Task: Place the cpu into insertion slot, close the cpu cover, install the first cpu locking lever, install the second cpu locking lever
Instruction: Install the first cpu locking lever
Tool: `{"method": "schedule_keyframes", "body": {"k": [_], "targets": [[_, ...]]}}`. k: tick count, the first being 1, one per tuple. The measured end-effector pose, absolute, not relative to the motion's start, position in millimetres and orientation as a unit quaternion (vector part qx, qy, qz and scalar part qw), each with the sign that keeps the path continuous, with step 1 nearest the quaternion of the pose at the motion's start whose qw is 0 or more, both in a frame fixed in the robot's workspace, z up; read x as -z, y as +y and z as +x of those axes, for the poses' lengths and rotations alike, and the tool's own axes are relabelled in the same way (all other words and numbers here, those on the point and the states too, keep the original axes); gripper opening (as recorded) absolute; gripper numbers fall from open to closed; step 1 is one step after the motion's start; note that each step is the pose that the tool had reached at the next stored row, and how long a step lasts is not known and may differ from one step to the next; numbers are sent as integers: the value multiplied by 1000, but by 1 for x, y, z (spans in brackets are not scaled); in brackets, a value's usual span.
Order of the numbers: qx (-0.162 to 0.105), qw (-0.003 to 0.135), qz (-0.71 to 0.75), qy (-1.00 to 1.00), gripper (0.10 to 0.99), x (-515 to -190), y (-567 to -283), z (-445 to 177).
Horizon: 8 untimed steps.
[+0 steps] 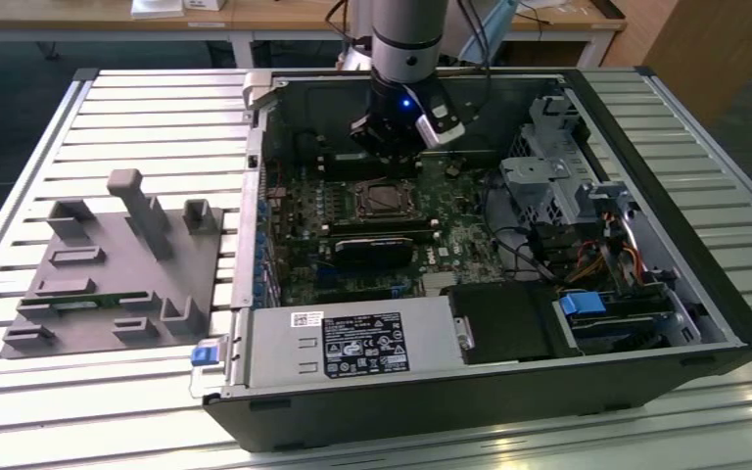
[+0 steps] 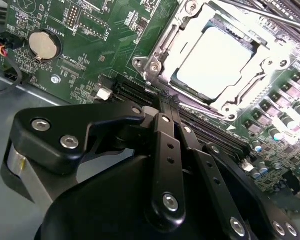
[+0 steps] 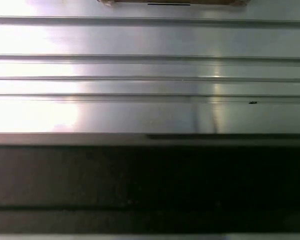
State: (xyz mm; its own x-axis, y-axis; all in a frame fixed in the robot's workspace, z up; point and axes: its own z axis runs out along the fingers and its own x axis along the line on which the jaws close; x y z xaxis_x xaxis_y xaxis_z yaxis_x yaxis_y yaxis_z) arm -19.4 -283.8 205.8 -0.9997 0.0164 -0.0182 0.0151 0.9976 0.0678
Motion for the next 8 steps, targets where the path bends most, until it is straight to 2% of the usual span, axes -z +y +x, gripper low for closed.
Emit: {"method": "schedule_keyframes", "body": {"k": [8], "targets": [[-33, 9, 8, 999, 106, -199, -284, -18]]}}
